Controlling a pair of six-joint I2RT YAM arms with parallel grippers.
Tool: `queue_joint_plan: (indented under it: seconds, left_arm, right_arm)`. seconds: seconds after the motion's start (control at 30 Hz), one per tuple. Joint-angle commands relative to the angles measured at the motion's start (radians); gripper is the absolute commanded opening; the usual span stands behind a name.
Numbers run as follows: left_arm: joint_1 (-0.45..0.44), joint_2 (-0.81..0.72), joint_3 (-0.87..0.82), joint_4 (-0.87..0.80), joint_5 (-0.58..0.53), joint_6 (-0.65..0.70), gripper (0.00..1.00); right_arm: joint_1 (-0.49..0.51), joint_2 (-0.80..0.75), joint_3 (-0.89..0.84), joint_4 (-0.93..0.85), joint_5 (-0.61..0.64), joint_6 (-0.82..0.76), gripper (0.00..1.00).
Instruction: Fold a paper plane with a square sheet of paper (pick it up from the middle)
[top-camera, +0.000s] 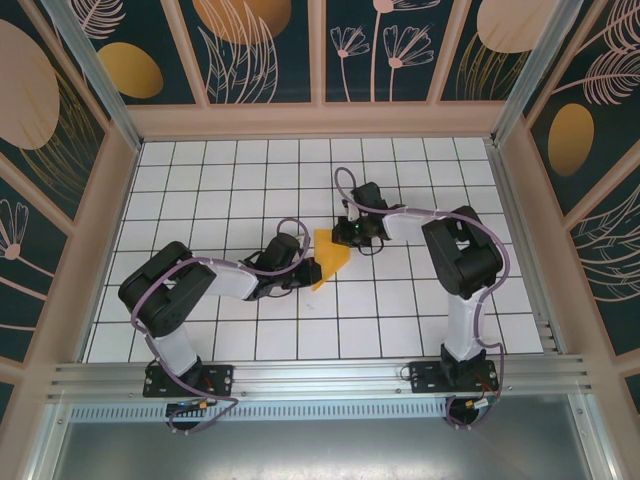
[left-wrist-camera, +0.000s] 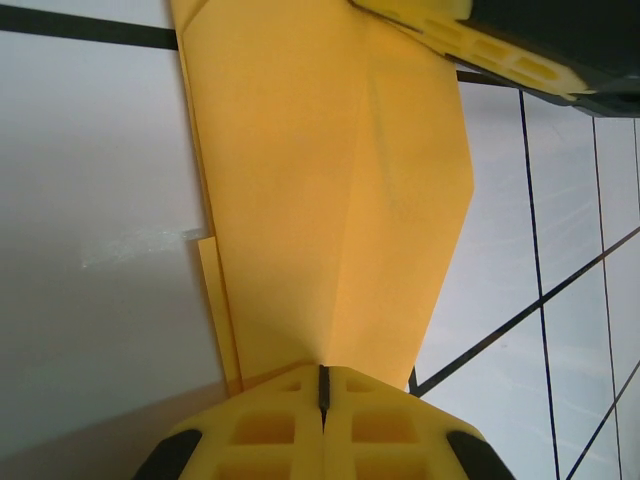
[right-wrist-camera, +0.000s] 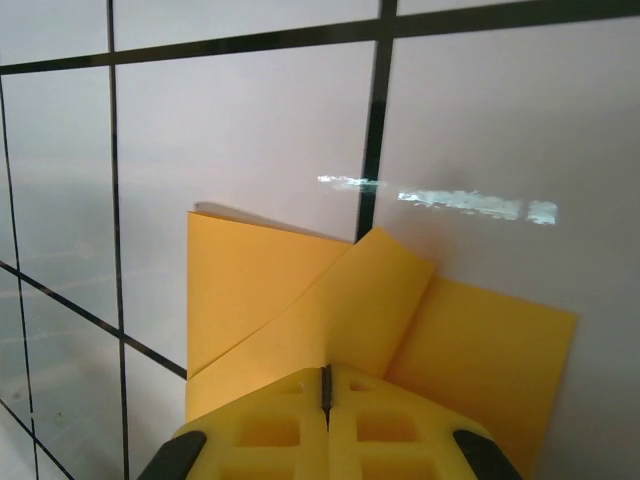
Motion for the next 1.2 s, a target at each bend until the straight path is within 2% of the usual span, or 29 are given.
queue_joint_plan:
  seconds: [0.0,0.27,0.5,0.67,0.9,1.03,1.17]
  left_arm:
    - [-0.016,0.057,-0.028,-0.156,-0.032,0.02,0.03]
    - [-0.017,0.045,-0.04,-0.146,-0.031,0.015,0.03]
    - [-0.017,0.044,-0.039,-0.142,-0.031,0.012,0.03]
    - [-0.017,0.045,-0.033,-0.139,-0.033,0.011,0.03]
    - [-0.017,0.046,-0.029,-0.125,-0.042,-0.003,0.03]
    - [-0.017,0.047,-0.03,-0.112,-0.045,-0.012,0.03]
    - [-0.017,0.045,-0.03,-0.107,-0.045,-0.018,0.03]
  right_arm:
    - [-0.014,0.04,0.028,-0.018,0.05,-0.031,0.07]
    - [-0.027,0.028,0.103,-0.056,0.063,-0.041,0.07]
    - [-0.047,0.106,0.137,-0.056,0.059,-0.037,0.07]
    - [-0.048,0.107,0.145,-0.073,0.062,-0.04,0.07]
    - [-0.046,-0.064,0.153,-0.107,0.087,-0.04,0.08]
    - [-0.029,-0.17,0.042,-0.058,0.101,-0.003,0.1]
    - [0.014,-0.203,-0.041,-0.033,0.095,0.033,0.11]
